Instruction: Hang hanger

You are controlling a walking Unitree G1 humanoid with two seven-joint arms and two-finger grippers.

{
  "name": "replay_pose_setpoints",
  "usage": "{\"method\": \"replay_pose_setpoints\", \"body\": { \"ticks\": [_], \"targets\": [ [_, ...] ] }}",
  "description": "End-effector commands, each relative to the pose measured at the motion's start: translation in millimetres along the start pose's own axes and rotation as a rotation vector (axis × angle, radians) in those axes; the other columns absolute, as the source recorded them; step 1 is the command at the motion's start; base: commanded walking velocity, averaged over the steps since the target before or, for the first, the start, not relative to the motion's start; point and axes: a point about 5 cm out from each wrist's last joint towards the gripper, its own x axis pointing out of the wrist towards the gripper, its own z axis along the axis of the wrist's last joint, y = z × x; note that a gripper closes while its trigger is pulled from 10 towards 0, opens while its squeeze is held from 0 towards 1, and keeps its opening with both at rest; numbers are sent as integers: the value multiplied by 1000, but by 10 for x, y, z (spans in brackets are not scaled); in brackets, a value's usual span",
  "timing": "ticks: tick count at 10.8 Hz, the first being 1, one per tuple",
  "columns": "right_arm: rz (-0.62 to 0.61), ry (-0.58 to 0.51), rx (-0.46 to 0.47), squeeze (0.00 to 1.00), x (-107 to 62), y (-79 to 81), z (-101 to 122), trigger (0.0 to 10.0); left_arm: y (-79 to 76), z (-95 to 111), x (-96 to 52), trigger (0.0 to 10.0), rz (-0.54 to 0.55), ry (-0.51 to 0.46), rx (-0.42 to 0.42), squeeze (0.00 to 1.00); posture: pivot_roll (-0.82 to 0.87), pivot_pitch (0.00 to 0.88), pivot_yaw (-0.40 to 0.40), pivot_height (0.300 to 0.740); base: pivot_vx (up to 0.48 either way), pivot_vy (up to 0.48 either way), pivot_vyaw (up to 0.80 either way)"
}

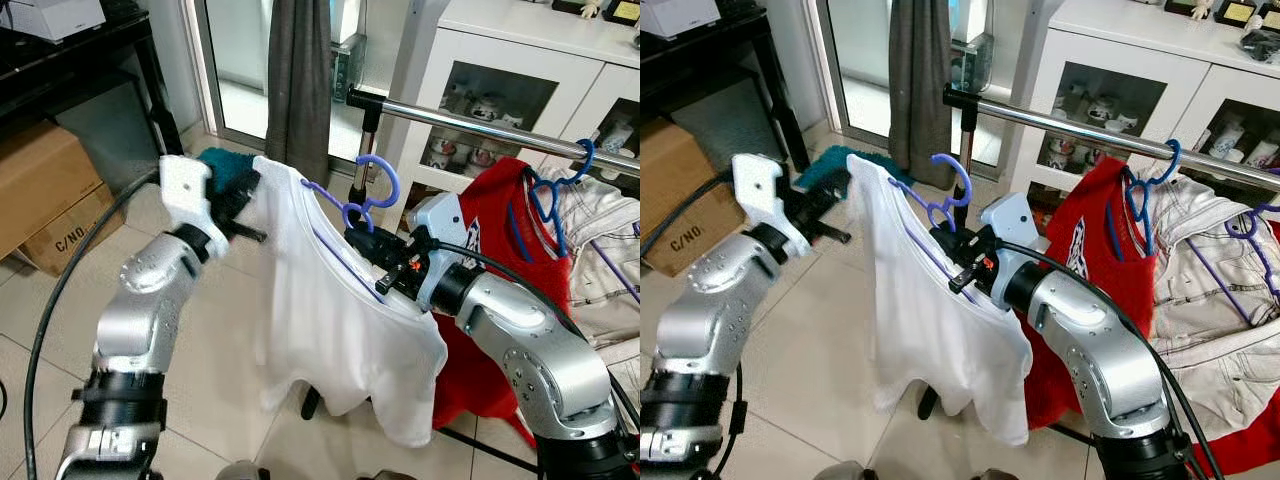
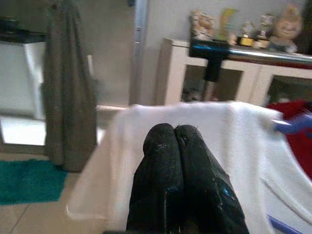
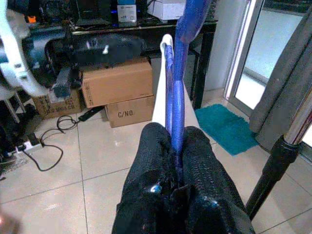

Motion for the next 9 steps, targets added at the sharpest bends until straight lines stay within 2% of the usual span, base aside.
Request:
{"method": "replay_pose_setpoints", "body": {
  "ticks": [1,3,5,6,7,8,9],
  "targets": [
    [-29,-37,-6,0,-53,-25,40,0,-80,51,-19,0,-34,-27,16,0,-44,0,-29,740,0,0,0],
    [-90,-14,1,0,-125,-82,-28,0,-50,219,-73,0,26,-129,-44,0,-45,0,-29,740,0,0,0],
    [-126,-5,4,0,-196,-134,-39,0,80,314,-185,0,98,-171,-69,0,-51,0,-33,740,0,0,0],
    [-125,-14,5,0,-197,-137,-18,0,105,254,-227,0,106,-132,-77,0,-53,0,-34,740,0,0,0],
    [-114,-32,12,0,-181,-131,17,0,26,106,-249,0,31,-37,-50,0,-53,0,-36,740,0,0,0],
    [-106,-41,25,0,-173,-125,24,0,-78,12,-245,9843,-19,19,-24,0,-55,0,-37,740,0,0,0],
    [-103,-35,33,0,-166,-120,0,0,-143,-62,-235,10000,-8,40,35,0,-58,0,-38,740,0,0,0]
  ]
}}
